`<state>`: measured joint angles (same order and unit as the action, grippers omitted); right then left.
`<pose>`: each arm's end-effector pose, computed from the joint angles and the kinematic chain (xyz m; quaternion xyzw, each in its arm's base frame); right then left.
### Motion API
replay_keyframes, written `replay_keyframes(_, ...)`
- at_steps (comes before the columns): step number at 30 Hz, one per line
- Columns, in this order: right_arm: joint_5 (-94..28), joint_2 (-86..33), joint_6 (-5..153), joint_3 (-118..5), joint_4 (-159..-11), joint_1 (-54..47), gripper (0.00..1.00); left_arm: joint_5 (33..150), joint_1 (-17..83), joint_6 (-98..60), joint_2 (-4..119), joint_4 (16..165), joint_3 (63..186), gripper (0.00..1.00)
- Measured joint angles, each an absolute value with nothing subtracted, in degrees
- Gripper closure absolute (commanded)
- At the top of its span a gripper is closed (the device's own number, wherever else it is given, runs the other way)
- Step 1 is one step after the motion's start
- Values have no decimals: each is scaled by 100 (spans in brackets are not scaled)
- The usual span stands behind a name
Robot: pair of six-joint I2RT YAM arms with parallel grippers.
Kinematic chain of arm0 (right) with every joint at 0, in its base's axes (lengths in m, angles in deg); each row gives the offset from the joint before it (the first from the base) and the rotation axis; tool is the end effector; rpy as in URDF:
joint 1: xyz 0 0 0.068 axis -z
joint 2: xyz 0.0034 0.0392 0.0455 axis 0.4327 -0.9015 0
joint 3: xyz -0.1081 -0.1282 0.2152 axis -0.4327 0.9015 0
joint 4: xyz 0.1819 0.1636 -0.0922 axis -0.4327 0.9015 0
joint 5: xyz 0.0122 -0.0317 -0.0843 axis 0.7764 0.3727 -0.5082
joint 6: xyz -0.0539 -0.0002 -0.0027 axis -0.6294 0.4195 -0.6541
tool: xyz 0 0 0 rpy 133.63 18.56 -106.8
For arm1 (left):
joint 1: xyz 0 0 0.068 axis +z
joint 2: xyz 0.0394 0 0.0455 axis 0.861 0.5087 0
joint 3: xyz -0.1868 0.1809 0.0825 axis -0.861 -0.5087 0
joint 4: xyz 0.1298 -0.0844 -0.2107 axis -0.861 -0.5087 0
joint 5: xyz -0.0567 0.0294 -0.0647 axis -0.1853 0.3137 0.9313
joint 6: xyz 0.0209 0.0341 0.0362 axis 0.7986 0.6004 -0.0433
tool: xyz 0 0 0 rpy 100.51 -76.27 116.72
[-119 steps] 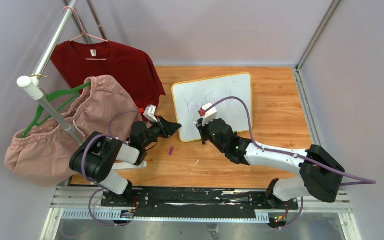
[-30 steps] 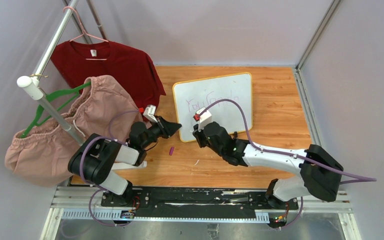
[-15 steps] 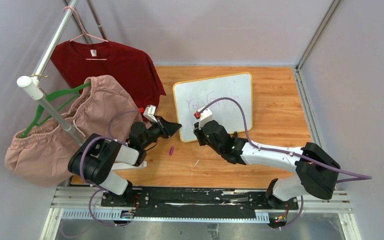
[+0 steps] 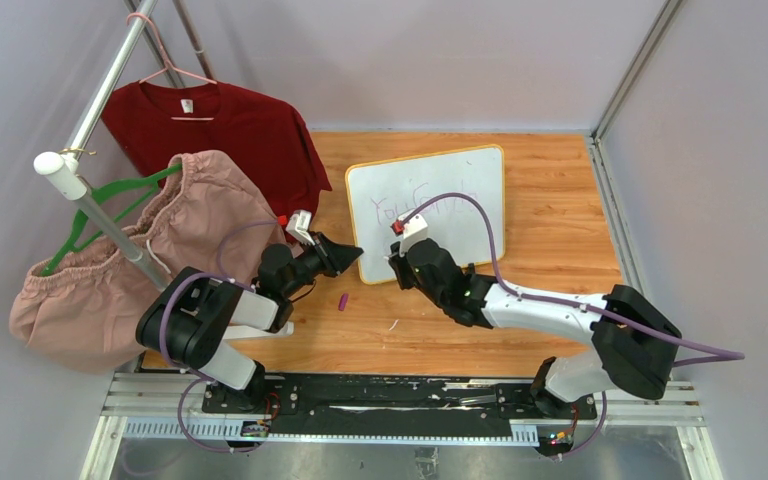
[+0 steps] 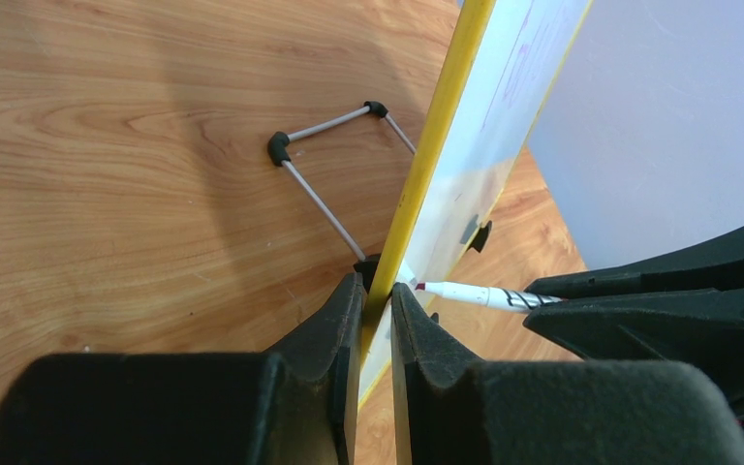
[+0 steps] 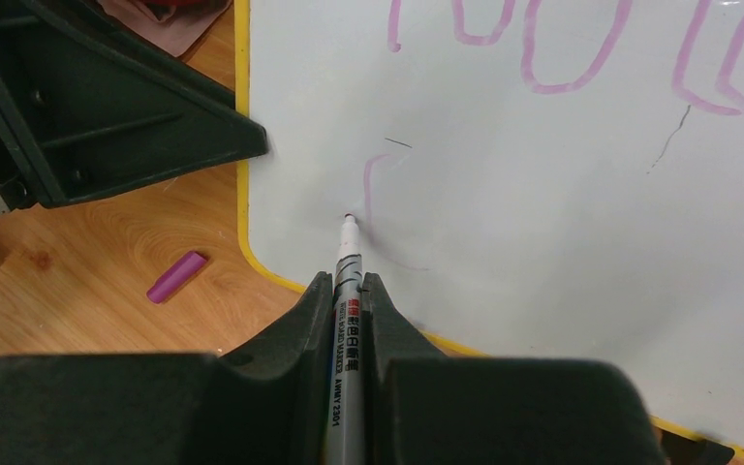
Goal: Write a sentence on the whiteboard
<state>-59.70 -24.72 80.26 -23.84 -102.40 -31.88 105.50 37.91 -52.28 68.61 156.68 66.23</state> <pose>0.1743 0.2520 0.2420 -0.2138 0.7799 0.2209 0.5452 0.2200 -0.1012 0.1527 -0.0147 0.7313 -0.4826 0.4818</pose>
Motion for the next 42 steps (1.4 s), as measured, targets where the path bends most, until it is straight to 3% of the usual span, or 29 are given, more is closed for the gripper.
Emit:
replay_keyframes(17, -6149, -2146, 8111, -2272, -10109, -2963, 100, 10528, 3791, -5230, 6863, 15672, 6623, 100)
replay_keyframes(27, -6120, -1353, 8057, -2008, -10168, -2884, 100, 10592, 3788, -5234, 6863, 15716, 6621, 100)
replay_keyframes(42, -6007, -1738, 7967, -2323, -10227, -2552, 100, 10598, 3788, -5274, 6863, 15766, 6599, 100)
